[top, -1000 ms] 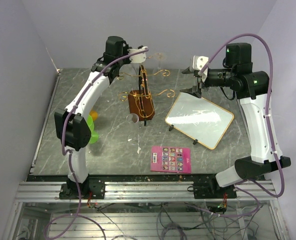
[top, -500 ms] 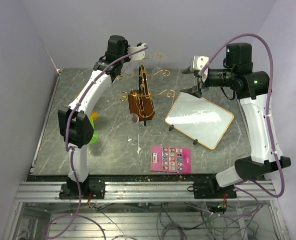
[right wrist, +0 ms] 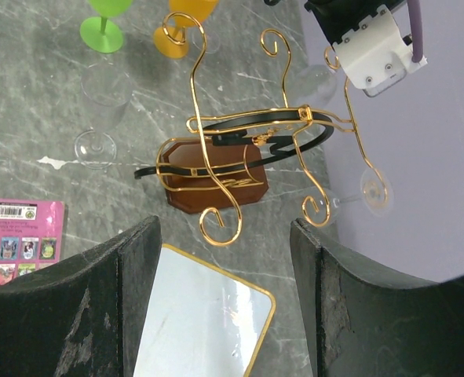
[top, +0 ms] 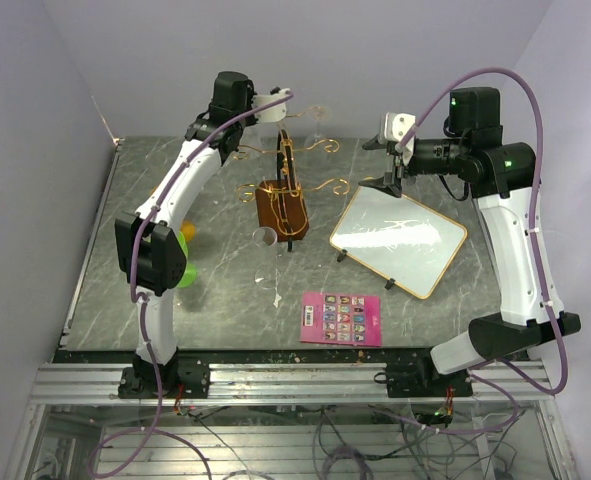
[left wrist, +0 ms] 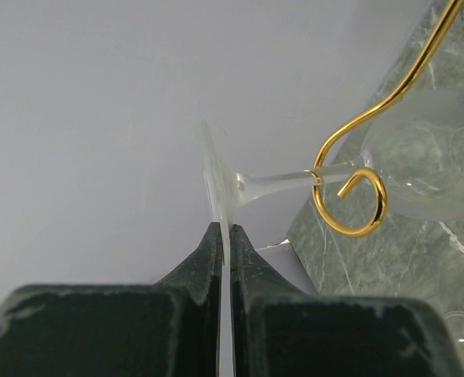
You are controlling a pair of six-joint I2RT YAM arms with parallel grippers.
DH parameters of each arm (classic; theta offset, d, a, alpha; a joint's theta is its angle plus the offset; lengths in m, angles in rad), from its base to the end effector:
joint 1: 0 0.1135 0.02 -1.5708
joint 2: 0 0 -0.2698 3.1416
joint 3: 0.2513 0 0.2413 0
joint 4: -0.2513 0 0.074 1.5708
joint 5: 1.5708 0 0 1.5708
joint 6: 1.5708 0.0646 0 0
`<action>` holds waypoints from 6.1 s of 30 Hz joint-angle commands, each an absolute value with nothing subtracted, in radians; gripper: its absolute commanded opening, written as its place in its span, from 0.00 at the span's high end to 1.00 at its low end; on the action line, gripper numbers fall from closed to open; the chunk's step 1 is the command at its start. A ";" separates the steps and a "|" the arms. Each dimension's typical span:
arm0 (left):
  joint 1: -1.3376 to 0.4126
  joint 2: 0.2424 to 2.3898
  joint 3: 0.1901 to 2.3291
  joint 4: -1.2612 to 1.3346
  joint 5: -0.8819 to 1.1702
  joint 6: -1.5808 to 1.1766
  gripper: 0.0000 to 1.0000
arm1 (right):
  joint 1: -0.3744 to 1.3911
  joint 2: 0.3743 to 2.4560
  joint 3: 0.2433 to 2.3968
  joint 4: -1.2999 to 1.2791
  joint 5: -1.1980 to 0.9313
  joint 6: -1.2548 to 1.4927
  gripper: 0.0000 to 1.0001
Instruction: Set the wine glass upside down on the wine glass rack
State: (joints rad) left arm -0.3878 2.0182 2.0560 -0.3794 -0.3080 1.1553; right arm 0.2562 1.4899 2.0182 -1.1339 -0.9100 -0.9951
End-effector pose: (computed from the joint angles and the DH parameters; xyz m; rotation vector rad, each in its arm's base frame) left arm 0.4663 -0.1693 0.3801 1.2179 1.5614 0.8035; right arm 0.2417 0.1160 0.4874 -1.5075 1.2549 0.5074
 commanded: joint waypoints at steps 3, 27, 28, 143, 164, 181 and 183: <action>-0.383 1.988 2.071 -0.374 -0.326 1.166 0.93 | 0.247 1.465 2.007 -1.141 -0.931 -0.998 0.34; -0.385 1.916 2.009 -0.431 -0.253 1.172 0.93 | 0.235 1.452 1.991 -1.141 -0.946 -1.002 0.33; -0.385 1.915 2.009 -0.439 -0.240 1.172 0.93 | 0.235 1.452 1.992 -1.140 -0.947 -1.001 0.34; 0.157 1.582 1.735 -0.633 0.113 0.068 0.00 | 0.190 1.431 1.913 -0.947 -0.631 -0.634 0.19; 0.159 1.888 1.966 -0.808 0.086 0.139 0.49 | 0.187 1.445 1.910 -0.966 -0.631 -0.658 0.19; 0.158 1.966 2.028 -0.847 0.141 0.136 0.64 | 0.178 1.429 1.891 -0.959 -0.650 -0.657 0.20; 0.158 1.981 2.039 -0.858 0.153 0.135 0.67 | 0.177 1.428 1.886 -0.957 -0.655 -0.657 0.20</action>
